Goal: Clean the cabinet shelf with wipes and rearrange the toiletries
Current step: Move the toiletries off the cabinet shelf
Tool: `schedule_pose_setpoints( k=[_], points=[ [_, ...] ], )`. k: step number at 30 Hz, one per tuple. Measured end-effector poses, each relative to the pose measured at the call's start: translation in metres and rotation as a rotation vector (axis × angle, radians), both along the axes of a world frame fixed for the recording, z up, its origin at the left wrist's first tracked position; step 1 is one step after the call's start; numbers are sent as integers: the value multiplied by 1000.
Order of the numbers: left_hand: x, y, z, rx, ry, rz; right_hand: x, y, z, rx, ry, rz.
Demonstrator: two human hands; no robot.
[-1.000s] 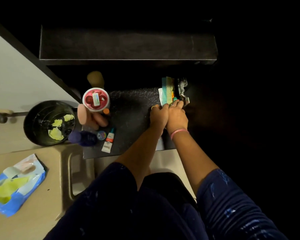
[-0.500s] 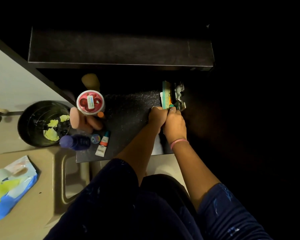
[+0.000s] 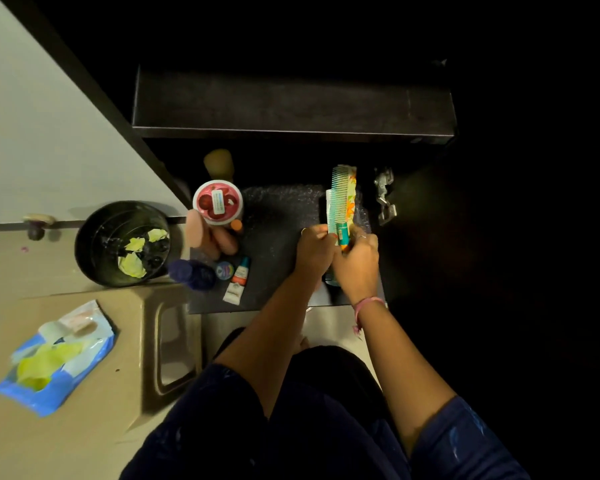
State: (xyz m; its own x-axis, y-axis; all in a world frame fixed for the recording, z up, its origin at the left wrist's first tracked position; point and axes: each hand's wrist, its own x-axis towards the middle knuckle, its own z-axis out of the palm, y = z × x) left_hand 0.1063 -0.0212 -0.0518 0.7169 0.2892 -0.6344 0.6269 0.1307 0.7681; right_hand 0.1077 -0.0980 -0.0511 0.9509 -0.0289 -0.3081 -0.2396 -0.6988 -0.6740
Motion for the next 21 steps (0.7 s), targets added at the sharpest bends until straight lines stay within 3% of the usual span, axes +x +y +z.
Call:
schedule_pose_setpoints(
  k=[5, 11, 16, 21],
  points=[
    [-33, 36, -1, 58, 14, 59, -21, 25, 4, 114, 61, -39],
    [-60, 62, 4, -21, -14, 208, -41, 52, -10, 469, 308, -232],
    [-71, 73, 15, 135, -12, 184, -50, 69, -3, 779, 468, -331],
    [-84, 81, 32, 352, -98, 144, -49, 80, -3, 830, 492, -401]
  ],
)
